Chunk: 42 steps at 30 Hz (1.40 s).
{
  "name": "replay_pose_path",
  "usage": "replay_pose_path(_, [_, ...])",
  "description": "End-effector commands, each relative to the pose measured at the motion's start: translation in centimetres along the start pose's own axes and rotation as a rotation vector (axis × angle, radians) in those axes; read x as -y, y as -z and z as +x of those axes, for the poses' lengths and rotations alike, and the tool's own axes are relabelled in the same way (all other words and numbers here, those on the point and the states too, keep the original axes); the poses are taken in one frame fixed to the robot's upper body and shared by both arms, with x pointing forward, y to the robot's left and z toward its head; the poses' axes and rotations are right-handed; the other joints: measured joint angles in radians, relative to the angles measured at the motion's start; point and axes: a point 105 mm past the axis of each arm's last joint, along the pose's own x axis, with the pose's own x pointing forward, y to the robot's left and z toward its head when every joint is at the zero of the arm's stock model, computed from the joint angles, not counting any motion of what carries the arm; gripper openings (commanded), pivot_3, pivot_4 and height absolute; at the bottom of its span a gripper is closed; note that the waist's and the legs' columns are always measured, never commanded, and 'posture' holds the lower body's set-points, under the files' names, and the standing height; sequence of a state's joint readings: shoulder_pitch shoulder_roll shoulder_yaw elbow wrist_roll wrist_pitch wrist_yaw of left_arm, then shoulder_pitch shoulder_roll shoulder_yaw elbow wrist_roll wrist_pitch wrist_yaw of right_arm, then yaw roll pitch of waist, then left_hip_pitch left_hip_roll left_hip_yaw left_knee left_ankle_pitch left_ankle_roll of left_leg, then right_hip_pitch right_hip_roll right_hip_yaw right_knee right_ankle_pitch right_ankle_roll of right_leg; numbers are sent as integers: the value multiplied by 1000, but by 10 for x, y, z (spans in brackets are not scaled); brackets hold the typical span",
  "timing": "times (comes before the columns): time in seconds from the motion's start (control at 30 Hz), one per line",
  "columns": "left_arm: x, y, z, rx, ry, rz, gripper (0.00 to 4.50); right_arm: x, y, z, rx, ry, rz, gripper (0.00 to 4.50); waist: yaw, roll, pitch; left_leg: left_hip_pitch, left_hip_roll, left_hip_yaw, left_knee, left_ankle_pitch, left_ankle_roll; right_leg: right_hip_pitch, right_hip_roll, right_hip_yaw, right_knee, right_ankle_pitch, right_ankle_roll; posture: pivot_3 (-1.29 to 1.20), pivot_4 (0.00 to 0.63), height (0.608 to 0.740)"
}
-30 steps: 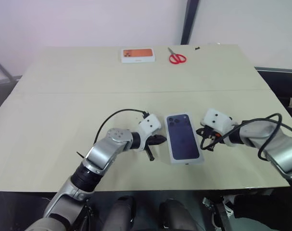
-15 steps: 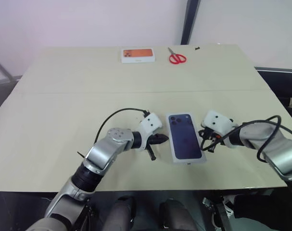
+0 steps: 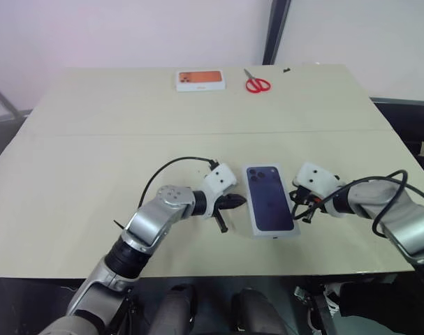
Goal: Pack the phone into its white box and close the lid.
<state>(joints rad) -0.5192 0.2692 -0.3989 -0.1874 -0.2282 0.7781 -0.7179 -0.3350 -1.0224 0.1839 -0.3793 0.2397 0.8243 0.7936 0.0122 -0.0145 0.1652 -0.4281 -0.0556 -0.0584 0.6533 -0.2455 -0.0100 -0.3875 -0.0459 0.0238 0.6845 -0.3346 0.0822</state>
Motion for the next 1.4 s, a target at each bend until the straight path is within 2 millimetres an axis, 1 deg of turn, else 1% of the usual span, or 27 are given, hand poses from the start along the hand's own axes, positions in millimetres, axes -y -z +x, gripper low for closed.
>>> replay_pose_path(0.03, [8,-13,1,44,31,41,0,4,-11,-8,41,24,-31,21,0,0,0,0,0,0,0,0,0,0,0,0,0,0,0,0,150,740])
replay_pose_path(0.17, [1,-11,-3,38,5,37,0,13,-9,-14,32,54,-43,21,0,0,0,0,0,0,0,0,0,0,0,0,0,0,0,0,150,740])
replay_pose_path(0.23, [-7,-11,-10,51,-19,17,0,22,-9,-23,40,76,-43,21,0,0,0,0,0,0,0,0,0,0,0,0,0,0,0,0,150,740])
replay_pose_path(0.3, [-16,-17,-17,84,-49,-5,0,24,-10,-33,74,62,-48,21,0,0,0,0,0,0,0,0,0,0,0,0,0,0,0,0,150,740])
replay_pose_path(0.37, [-25,-29,-19,132,-72,-27,0,19,-14,-43,125,13,-47,21,2,0,0,0,0,0,0,0,0,0,0,0,0,0,0,0,150,740])
replay_pose_path(0.43, [-28,-42,-15,166,-78,-18,0,11,-16,-49,160,-44,-21,21,3,0,0,0,0,0,0,0,0,1,0,-1,0,0,0,0,150,740])
replay_pose_path(0.5, [-31,-49,-5,166,-81,3,0,-1,-14,-51,171,-106,-6,21,5,0,0,0,0,0,1,0,0,2,0,-1,0,0,0,0,150,740])
replay_pose_path(0.57, [-32,-50,10,137,-83,26,0,-21,-14,-48,182,-183,0,21,5,0,0,0,0,-1,3,0,1,3,0,-2,0,0,0,0,150,740])
replay_pose_path(0.63, [-33,-46,22,103,-79,40,0,-33,-14,-43,188,-214,13,21,2,0,0,1,0,-1,4,-1,1,4,0,-2,0,0,0,0,150,740])
replay_pose_path(0.7, [-31,-32,35,18,-58,62,0,-42,-3,-33,138,-213,33,21,-1,0,0,1,0,-1,4,-1,1,4,0,-2,0,0,0,0,150,740])
replay_pose_path(0.77, [-31,-17,41,-58,-50,75,0,-48,8,-27,85,-214,49,21,-1,0,0,1,0,-1,4,-1,1,4,1,-1,0,0,0,0,150,740])
replay_pose_path(0.87, [-32,-5,42,-98,-44,70,0,-52,18,-23,43,-212,40,21,0,0,0,2,0,-1,4,-1,1,5,1,-1,0,0,0,0,150,740])
replay_pose_path(1.0, [-36,-13,35,-30,-66,43,0,-43,11,-24,89,-164,35,21,0,-1,-1,3,0,-2,5,-1,1,7,1,-2,-1,0,1,0,150,740])
replay_pose_path(1.07, [-42,-27,21,64,-106,47,0,-22,0,-26,154,-76,51,21,-4,-1,-1,3,0,-2,5,-1,1,7,1,-1,0,0,1,0,150,740])
replay_pose_path(1.1, [-43,-32,17,94,-120,49,0,-15,-3,-27,173,-48,61,21,-6,-1,-1,3,0,-2,5,-1,1,7,1,-1,0,0,1,0,150,740])
replay_pose_path(1.13, [-50,-37,0,145,-171,62,0,3,-10,-28,228,40,62,21,-7,-1,0,3,0,-2,5,-1,1,6,1,-1,0,0,1,0,150,740])
replay_pose_path(1.2, [-59,-41,-29,198,-254,77,0,29,-14,-30,283,160,68,21,-12,0,0,2,0,-1,4,1,-2,4,1,0,1,0,1,0,150,740])
replay_pose_path(1.23, [-64,-39,-46,216,-300,79,0,38,-13,-31,296,192,76,21,-10,0,0,2,0,-1,3,1,-2,3,1,0,1,0,0,0,150,740])
replay_pose_path(1.3, [-66,-37,-59,229,-339,77,0,47,-10,-31,300,208,84,21,-4,0,-1,2,0,-1,2,2,-3,2,1,0,1,0,0,0,150,740])
replay_pose_path(1.37, [-75,-23,-98,234,-445,75,0,59,-15,-34,371,214,138,21,0,0,0,2,0,-1,1,2,-3,2,0,0,0,0,1,0,150,740])
replay_pose_path(1.4, [-78,-18,-113,224,-494,79,0,66,-15,-35,404,215,176,21,-4,0,0,2,0,0,2,2,-3,2,0,0,0,0,0,0,150,740])
